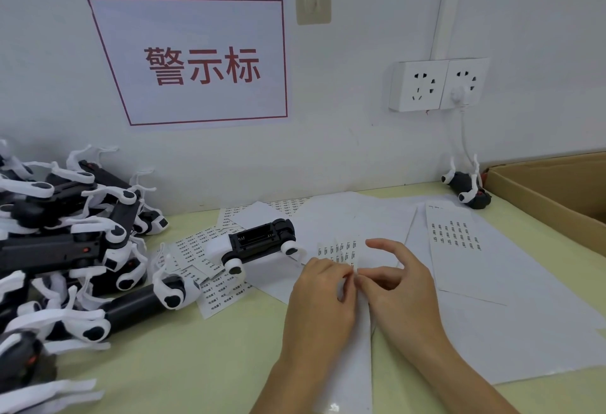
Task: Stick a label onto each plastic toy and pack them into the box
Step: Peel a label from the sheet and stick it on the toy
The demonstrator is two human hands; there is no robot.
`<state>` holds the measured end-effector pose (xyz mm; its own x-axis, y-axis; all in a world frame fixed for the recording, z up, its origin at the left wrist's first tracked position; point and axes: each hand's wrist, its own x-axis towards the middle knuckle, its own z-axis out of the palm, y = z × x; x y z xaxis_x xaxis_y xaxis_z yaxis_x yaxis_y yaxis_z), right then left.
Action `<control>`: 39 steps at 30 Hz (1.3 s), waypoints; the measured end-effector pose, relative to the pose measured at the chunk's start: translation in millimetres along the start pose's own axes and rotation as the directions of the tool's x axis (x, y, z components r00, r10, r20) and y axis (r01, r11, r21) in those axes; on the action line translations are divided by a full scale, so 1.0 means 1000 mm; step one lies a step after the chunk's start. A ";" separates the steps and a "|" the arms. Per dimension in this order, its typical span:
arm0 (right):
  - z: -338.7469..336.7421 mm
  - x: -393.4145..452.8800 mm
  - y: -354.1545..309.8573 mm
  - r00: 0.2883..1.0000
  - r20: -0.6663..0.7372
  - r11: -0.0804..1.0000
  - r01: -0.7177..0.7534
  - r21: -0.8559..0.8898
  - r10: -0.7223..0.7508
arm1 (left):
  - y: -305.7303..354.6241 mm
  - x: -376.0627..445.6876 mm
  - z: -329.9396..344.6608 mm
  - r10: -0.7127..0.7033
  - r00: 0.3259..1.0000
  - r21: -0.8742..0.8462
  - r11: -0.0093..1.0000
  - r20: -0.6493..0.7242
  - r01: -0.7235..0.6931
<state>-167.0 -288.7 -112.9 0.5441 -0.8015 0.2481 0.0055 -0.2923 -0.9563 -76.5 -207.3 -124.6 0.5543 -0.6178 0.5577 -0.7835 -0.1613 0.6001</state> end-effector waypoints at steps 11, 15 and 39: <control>0.001 -0.002 0.000 0.998 0.014 0.998 0.056 -0.035 -0.056 | 0.000 0.000 0.001 0.139 0.990 0.171 0.976 -0.012 -0.135; 0.002 -0.001 0.000 1.000 0.018 1.000 0.020 0.006 -0.020 | -0.003 0.000 0.003 0.090 0.994 0.073 0.994 -0.065 -0.086; -0.011 0.009 0.002 0.987 0.038 0.952 -0.162 0.261 0.157 | 0.003 0.001 -0.002 0.007 0.996 -0.150 0.989 -0.094 -0.021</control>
<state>-171.3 -302.7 -111.0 0.5696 -0.8171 0.0885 0.1362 -0.0123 -0.9906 -77.9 -206.9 -121.7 0.5732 -0.5434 0.6132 -0.7440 -0.0315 0.6675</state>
